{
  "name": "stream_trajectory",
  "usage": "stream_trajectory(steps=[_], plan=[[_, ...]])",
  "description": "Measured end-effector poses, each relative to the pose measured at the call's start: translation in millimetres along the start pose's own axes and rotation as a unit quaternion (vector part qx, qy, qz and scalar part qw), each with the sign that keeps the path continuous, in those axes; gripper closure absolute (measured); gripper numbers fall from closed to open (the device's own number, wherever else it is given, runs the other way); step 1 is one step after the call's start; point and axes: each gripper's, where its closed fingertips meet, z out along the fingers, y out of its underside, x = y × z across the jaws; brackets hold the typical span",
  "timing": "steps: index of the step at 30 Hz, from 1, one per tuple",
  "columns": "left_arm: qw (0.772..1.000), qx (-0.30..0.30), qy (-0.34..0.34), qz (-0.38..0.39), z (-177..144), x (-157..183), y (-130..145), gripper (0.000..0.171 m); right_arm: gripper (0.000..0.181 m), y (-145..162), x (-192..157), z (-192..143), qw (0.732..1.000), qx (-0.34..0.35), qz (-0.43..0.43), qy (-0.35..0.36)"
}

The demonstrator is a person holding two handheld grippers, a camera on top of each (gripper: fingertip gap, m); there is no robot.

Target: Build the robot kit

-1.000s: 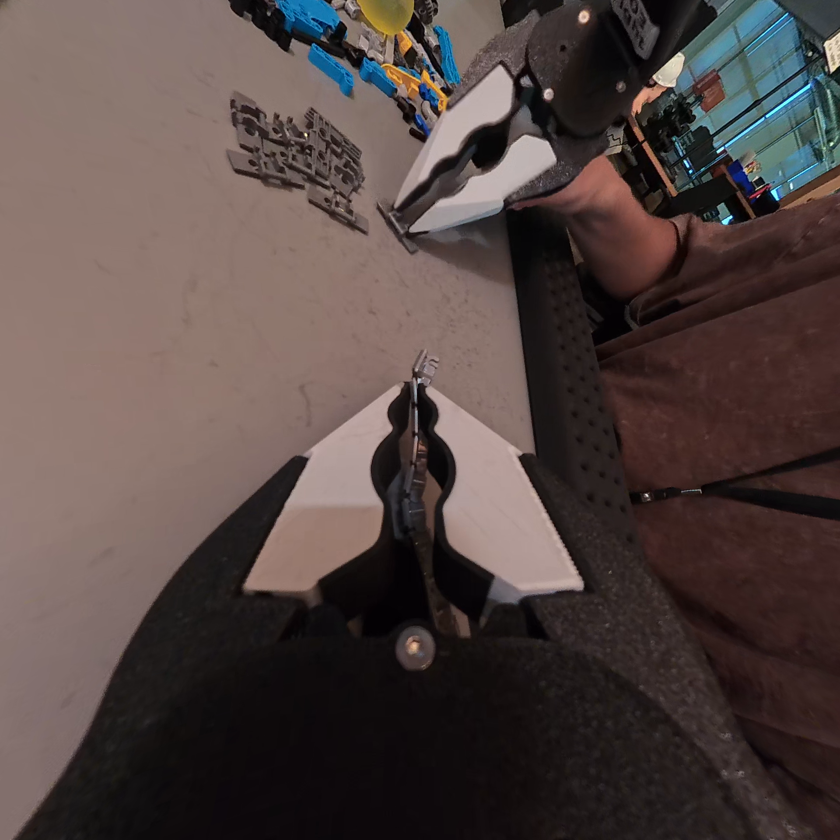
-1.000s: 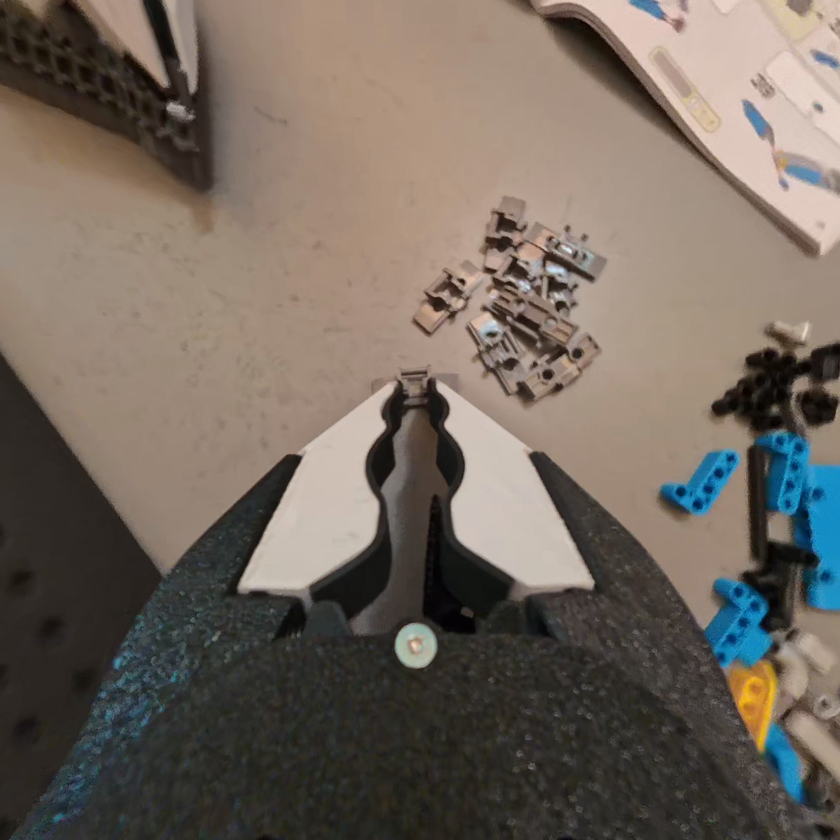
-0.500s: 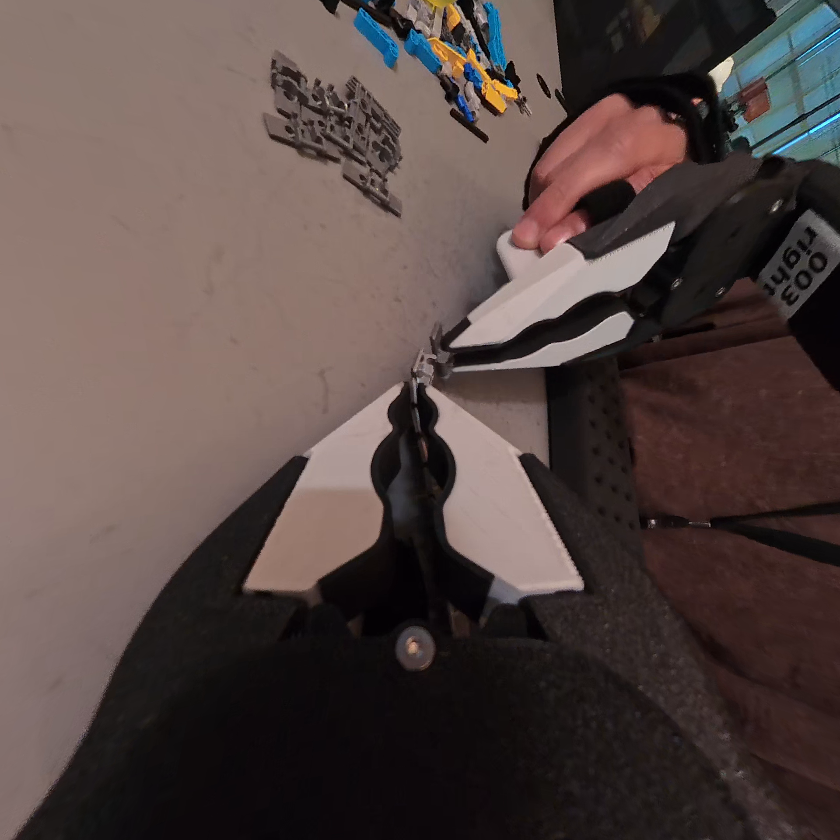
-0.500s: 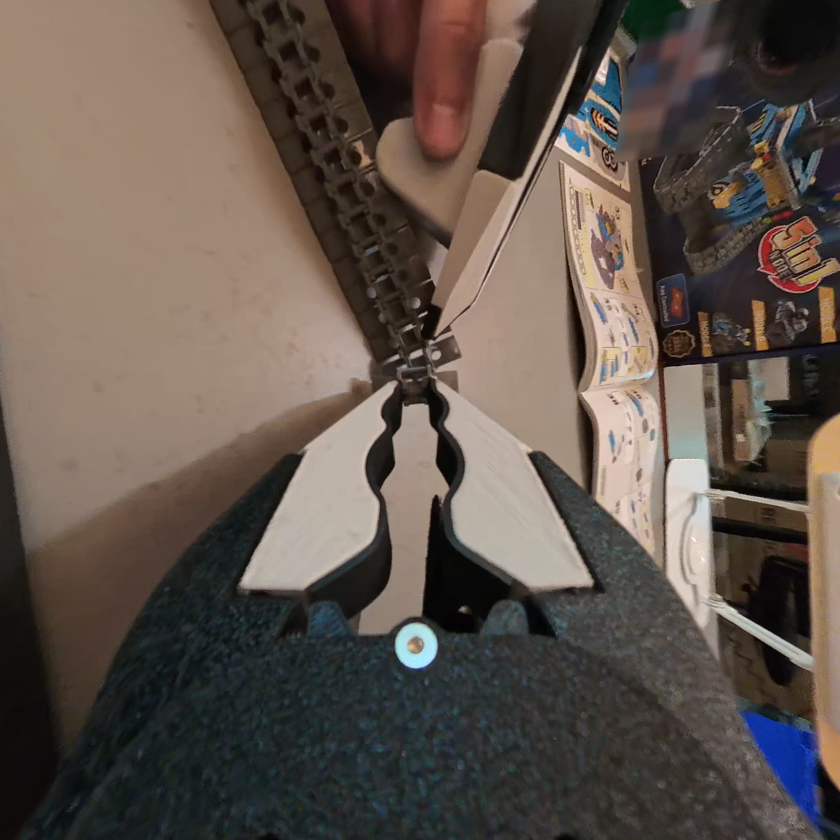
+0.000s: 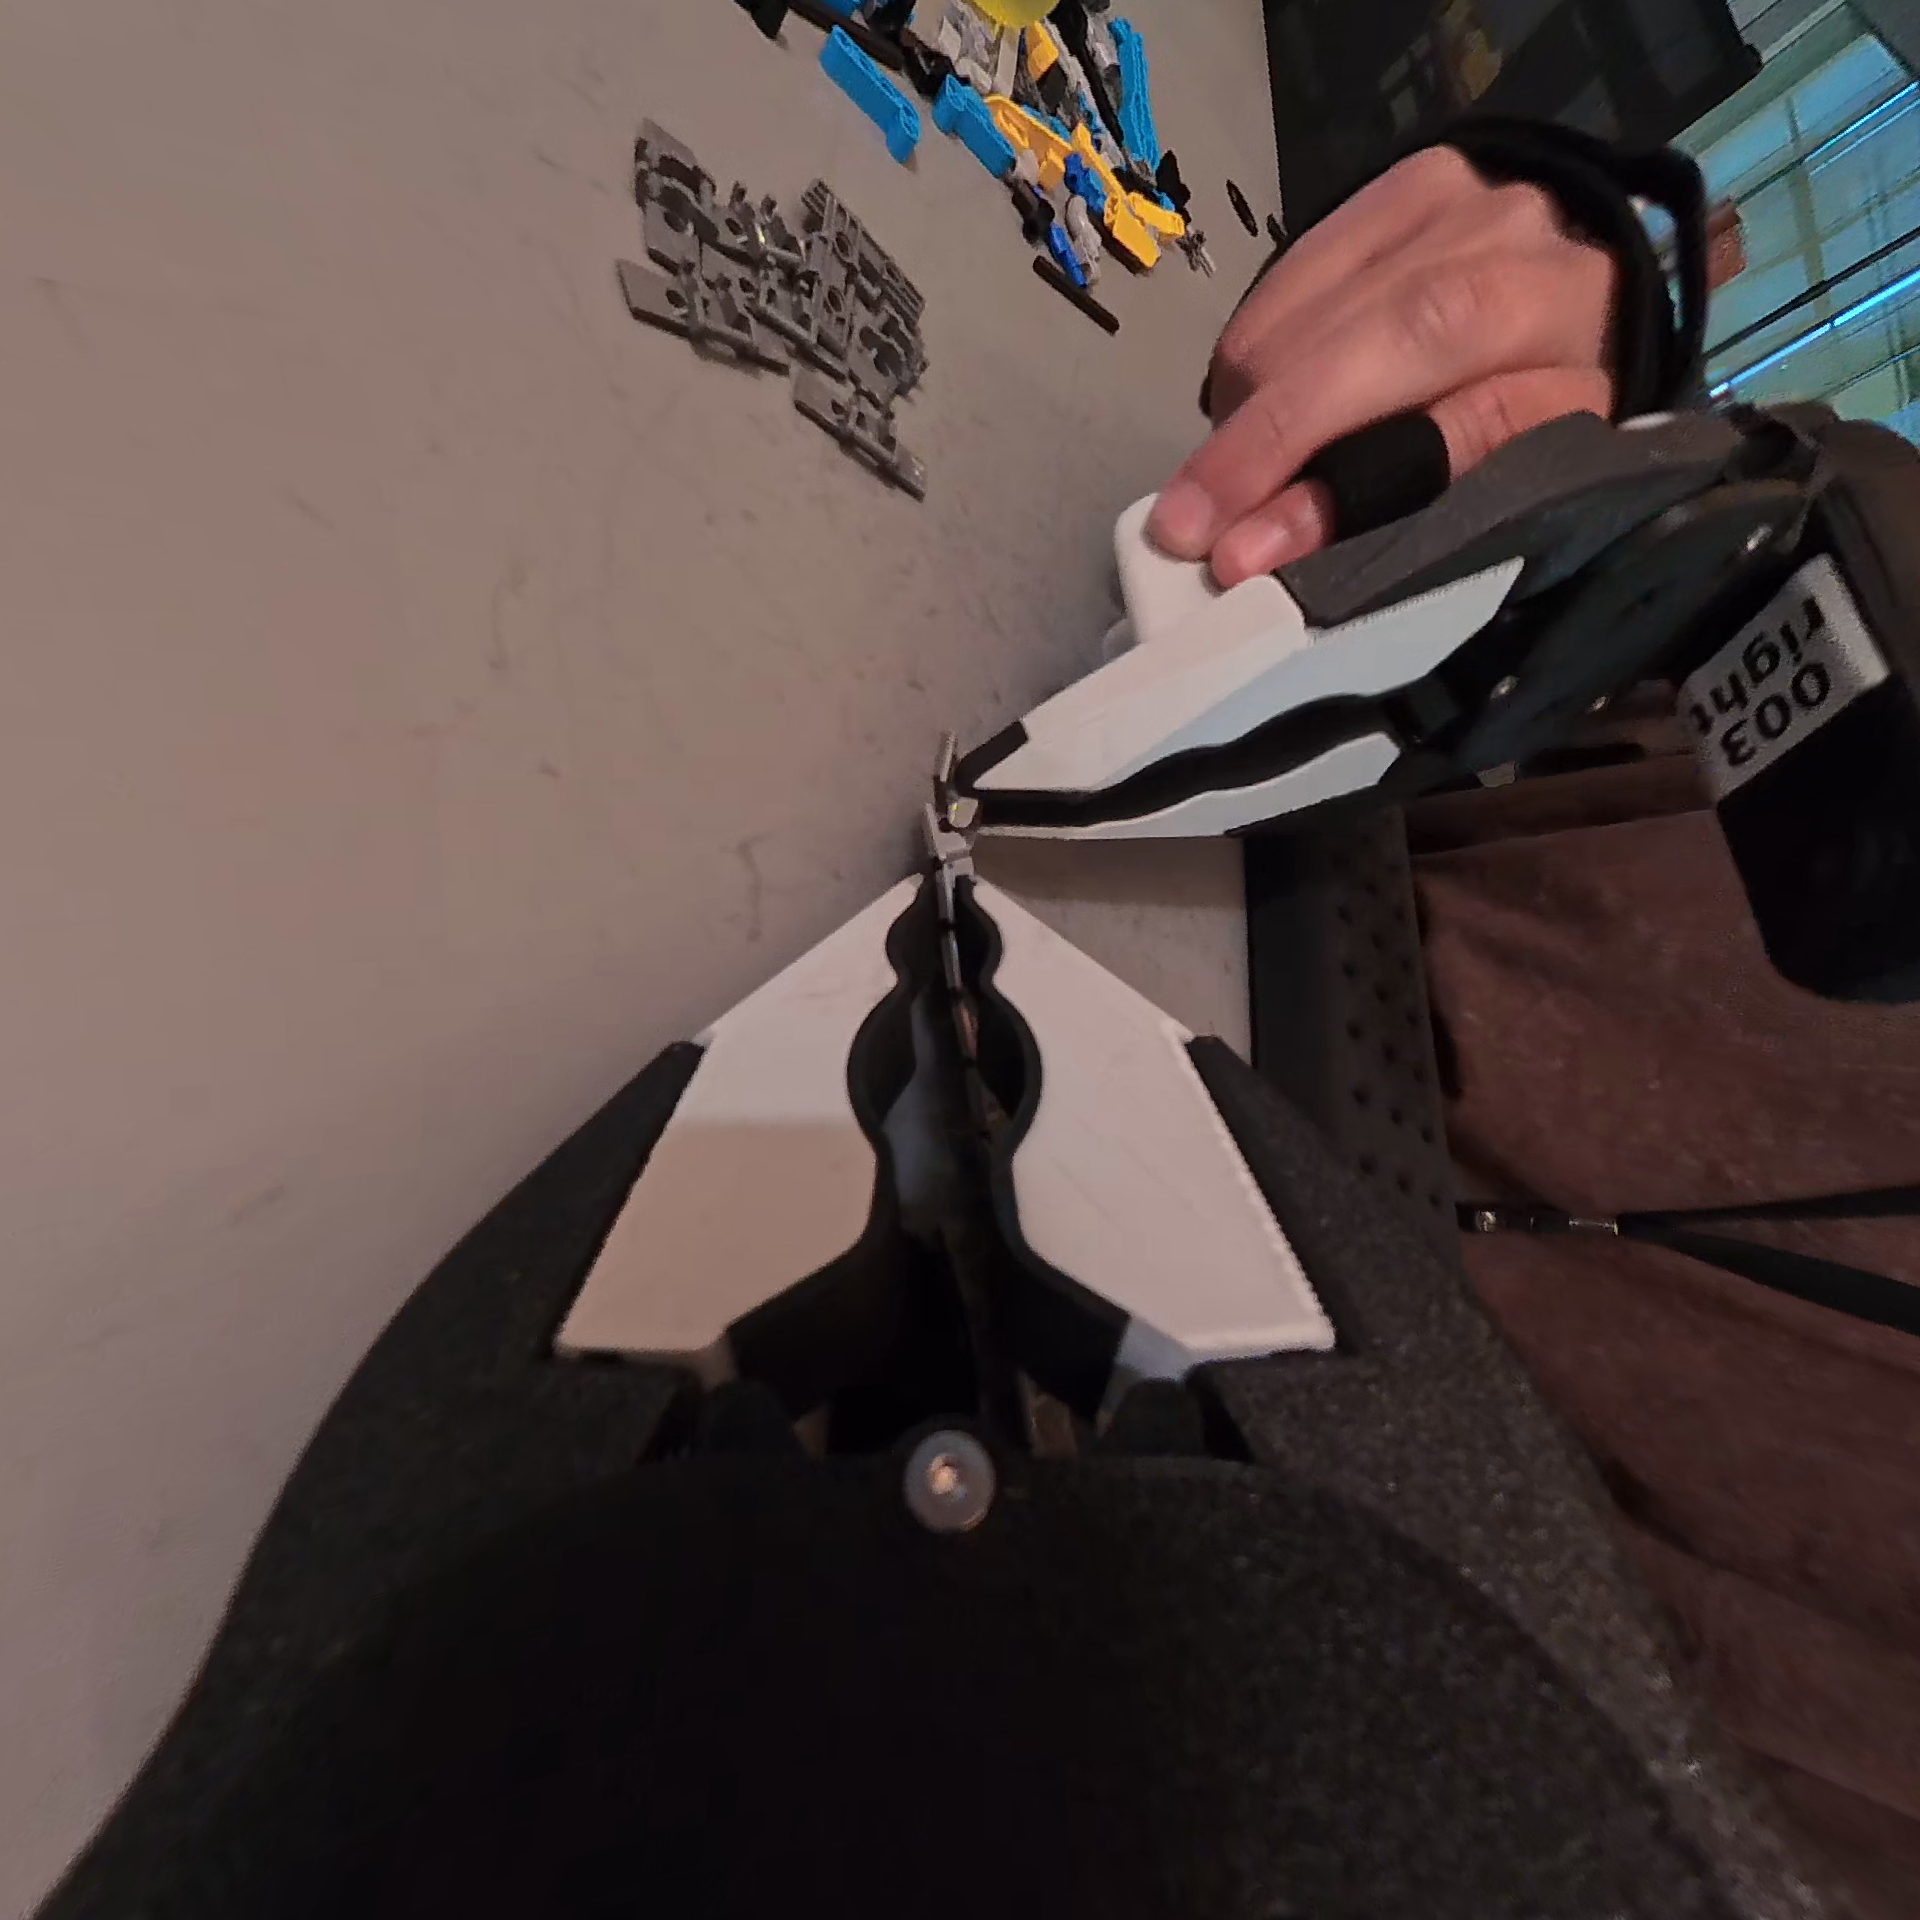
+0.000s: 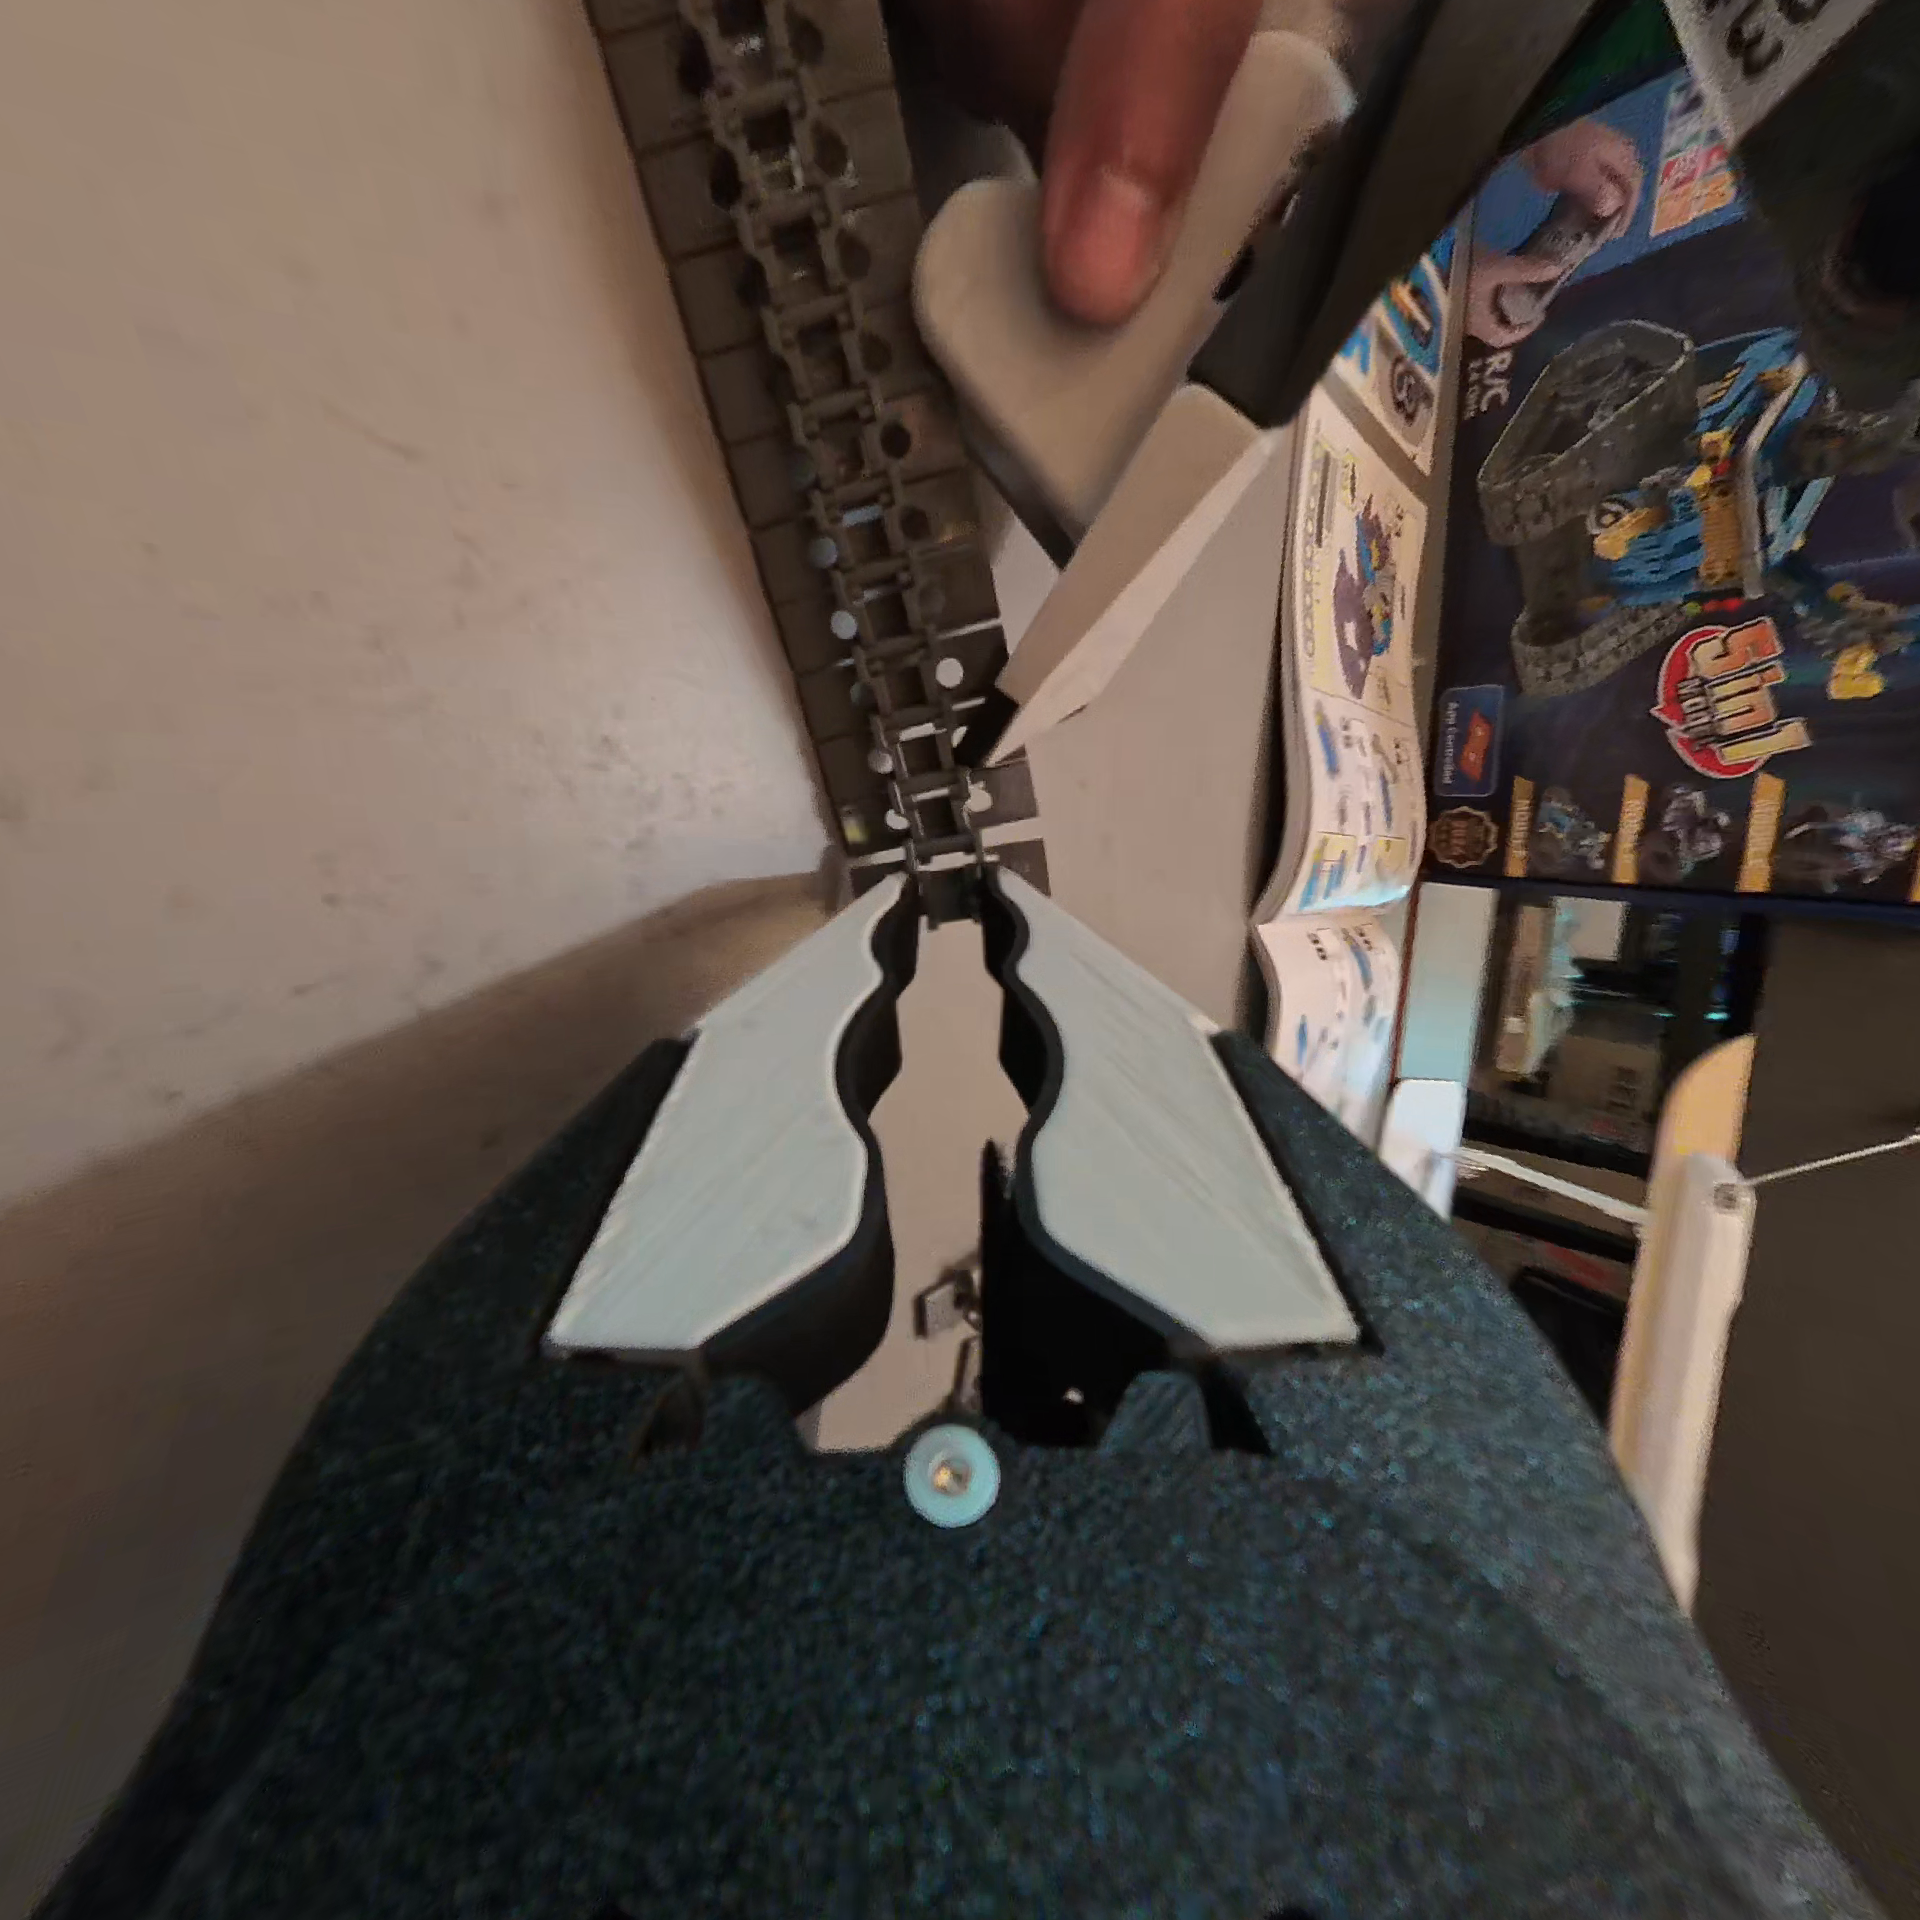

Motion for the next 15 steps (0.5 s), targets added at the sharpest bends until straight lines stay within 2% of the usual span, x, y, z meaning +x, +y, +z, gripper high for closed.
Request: stream_trajectory(steps=[6,9,15], plan=[[1.000,-0.003,0.002,0.000,0.5,0.3,0.6,0.169,0.169,0.8,-1.7,0.1,0.995,0.042,0.076,-0.049],[1.000,-0.004,0.004,0.000,0.7,0.9,1.1,0.169,0.162,4.5,-0.6,1.0,0.992,0.049,0.101,-0.059],[1.000,-0.008,0.008,-0.002,1.1,1.6,2.3,0.169,0.166,4.5,-3.9,2.8,0.993,0.060,0.089,-0.057]])
